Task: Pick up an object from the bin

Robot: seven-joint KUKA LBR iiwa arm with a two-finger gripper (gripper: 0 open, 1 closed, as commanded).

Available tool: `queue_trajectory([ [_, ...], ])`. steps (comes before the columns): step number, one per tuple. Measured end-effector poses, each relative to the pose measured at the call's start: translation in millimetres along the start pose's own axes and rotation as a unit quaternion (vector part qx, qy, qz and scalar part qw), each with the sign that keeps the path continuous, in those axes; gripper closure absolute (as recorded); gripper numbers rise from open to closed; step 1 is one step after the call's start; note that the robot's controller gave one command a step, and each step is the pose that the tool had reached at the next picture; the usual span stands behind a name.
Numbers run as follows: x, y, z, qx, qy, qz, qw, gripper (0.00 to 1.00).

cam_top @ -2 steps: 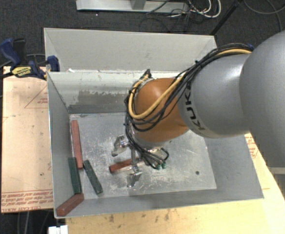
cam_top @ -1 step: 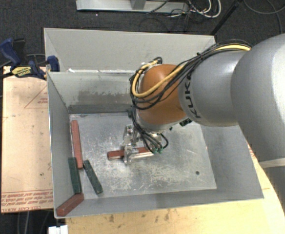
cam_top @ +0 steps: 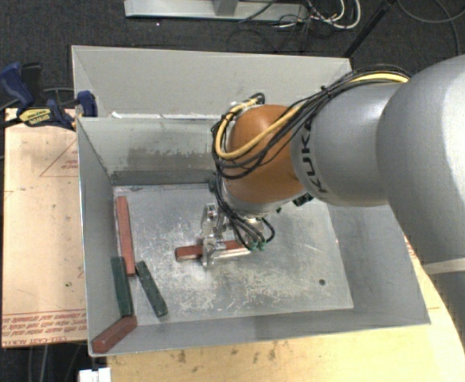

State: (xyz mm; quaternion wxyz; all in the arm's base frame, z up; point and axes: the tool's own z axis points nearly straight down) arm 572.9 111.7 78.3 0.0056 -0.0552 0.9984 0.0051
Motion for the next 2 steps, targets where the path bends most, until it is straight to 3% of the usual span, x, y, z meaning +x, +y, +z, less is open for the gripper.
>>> queue_trajectory([
  [1,15.4,5.4,-109.0,0.004,0.0048,-0.006,1.0000,1.00],
  [2,15.4,5.3,-109.0,0.004,0.0048,-0.006,1.0000,1.00],
])
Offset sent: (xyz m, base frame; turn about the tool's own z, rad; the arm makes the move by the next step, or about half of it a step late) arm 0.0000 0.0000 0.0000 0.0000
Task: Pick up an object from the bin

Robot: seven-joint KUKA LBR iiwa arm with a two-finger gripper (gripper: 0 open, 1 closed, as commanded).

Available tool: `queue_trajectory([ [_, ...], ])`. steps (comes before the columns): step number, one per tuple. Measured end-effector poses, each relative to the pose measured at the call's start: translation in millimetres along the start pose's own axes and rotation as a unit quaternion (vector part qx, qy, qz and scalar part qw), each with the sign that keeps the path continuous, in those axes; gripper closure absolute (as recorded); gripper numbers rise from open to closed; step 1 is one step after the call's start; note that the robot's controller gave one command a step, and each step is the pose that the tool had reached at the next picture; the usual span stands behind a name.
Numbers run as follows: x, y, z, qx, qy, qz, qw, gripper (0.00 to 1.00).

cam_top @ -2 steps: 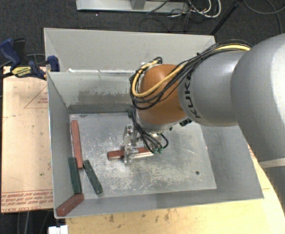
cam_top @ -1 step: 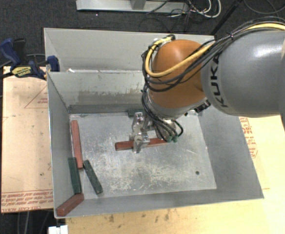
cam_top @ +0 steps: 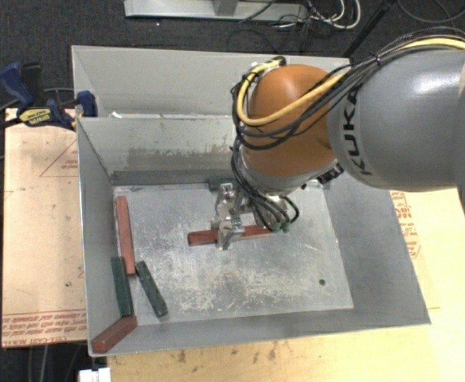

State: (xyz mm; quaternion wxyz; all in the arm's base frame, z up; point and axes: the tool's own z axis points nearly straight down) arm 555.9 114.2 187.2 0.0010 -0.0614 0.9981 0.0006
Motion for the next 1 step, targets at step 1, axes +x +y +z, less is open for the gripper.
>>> queue_trajectory([
  [1,0.8,6.6,-17.2,0.000,0.0009,0.015,0.9999,1.00],
])
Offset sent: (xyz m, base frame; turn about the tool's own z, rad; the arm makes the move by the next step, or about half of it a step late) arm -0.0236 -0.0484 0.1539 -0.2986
